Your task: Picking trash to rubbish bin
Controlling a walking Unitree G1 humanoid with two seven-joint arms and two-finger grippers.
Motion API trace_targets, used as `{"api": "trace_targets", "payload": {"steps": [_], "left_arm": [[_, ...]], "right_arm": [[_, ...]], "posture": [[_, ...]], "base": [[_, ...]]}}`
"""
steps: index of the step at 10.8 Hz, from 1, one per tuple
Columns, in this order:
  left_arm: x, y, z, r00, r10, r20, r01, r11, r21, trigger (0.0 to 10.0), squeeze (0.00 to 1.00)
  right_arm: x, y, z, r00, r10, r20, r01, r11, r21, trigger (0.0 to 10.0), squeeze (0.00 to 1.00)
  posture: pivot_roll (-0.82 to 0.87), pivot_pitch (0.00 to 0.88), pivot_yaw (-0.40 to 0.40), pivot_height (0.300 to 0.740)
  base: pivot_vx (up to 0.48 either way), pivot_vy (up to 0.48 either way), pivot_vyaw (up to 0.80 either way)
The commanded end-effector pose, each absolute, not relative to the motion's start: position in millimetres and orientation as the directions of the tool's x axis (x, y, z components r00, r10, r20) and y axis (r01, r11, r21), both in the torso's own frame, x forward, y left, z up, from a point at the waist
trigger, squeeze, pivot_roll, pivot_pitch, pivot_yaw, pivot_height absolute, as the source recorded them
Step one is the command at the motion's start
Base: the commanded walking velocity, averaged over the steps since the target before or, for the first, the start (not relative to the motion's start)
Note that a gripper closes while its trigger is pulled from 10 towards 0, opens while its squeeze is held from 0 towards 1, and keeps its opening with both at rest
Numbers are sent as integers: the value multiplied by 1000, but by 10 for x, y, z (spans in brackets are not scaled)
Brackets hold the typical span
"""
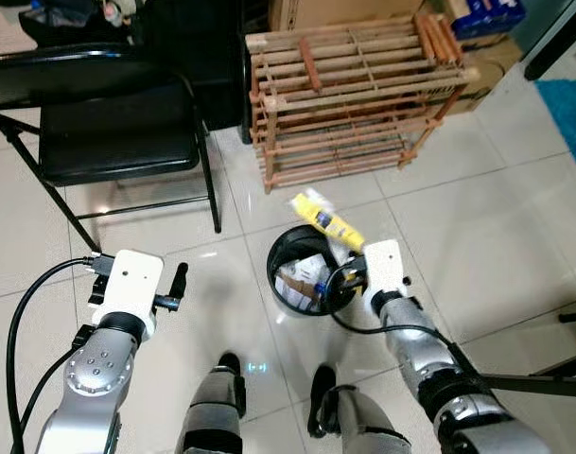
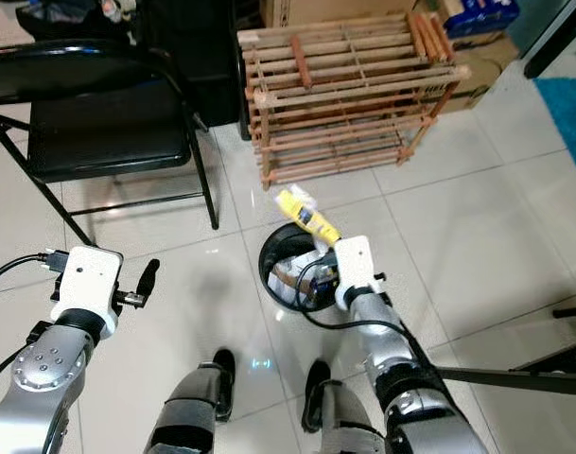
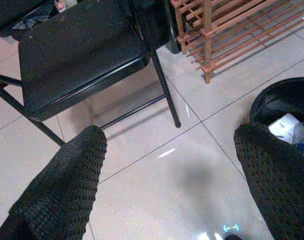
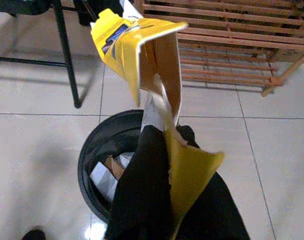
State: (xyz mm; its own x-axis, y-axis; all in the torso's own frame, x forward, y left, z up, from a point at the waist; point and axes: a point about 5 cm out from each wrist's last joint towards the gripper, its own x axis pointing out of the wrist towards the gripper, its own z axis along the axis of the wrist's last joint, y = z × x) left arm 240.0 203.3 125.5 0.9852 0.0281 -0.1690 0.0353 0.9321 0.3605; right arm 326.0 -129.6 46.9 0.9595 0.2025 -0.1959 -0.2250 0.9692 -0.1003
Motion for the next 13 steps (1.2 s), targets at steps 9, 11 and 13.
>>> {"api": "trace_targets", "payload": {"steps": [9, 11, 13], "left_arm": [[2284, 1873, 1058, 918, -181, -354, 263, 944, 199, 10000, 0], [2265, 1834, 1035, 903, -215, -371, 297, 938, 179, 10000, 0], [2272, 1829, 1035, 896, -228, -381, 309, 936, 167, 10000, 0]], "right_arm": [[3160, -1329, 336, 957, 189, -220, -216, 971, -105, 10000, 1000], [3146, -1350, 323, 958, 185, -219, -212, 972, -105, 10000, 1000], [3144, -1360, 319, 958, 183, -220, -210, 972, -106, 10000, 1000]], "posture": [[474, 408, -67, 740], [466, 409, -67, 740], [465, 407, -67, 740]], "base": [[0, 0, 0], [0, 0, 0], [0, 0, 0]]}}
